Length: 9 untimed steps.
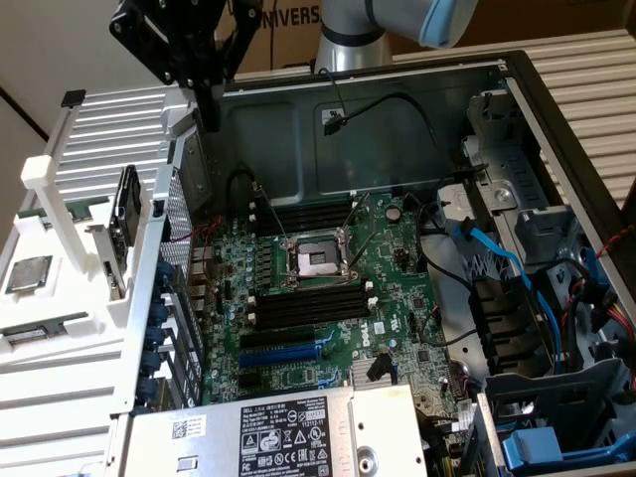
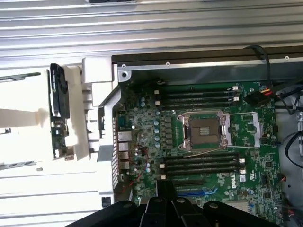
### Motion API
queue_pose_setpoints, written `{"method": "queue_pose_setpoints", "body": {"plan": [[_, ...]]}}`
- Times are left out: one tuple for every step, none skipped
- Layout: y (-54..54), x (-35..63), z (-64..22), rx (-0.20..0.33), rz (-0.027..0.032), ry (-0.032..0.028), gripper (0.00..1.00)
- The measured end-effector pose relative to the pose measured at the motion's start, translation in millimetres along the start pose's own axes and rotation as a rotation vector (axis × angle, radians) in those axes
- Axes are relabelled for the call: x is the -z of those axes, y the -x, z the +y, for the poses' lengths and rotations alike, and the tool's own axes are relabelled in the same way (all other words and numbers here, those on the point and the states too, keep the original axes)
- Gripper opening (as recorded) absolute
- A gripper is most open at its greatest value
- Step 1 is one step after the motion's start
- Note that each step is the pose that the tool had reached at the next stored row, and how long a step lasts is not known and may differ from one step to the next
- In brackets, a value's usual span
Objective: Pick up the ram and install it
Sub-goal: 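Reach for the ram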
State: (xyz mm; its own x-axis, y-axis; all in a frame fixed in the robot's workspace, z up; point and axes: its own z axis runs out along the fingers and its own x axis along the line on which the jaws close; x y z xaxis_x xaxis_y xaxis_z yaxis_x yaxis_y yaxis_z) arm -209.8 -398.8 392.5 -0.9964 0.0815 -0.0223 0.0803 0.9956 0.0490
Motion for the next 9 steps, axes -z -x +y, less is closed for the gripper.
{"method": "queue_pose_setpoints", "body": {"plan": [[-4.6,0.1,-0.4,0.0,0.0,0.0,0.1],[-8.8,0.2,-0.7,0.0,0.0,0.0,0.1],[-13.4,0.4,-1.1,0.0,0.0,0.0,0.1],[-17.9,0.5,-1.4,0.0,0.0,0.0,0.1],[-22.7,0.6,-1.8,0.0,-0.0001,0.0,0.1],[-27.4,0.7,-2.2,0.0,0.0,0.0,0.1],[-31.6,0.8,-2.5,0.0,0.0,0.0,0.1],[-36.5,1.0,-2.9,0.0,0.0,0.0,0.1],[-40.8,1.1,-3.3,0.0,-0.0001,0.0,0.1]]}}
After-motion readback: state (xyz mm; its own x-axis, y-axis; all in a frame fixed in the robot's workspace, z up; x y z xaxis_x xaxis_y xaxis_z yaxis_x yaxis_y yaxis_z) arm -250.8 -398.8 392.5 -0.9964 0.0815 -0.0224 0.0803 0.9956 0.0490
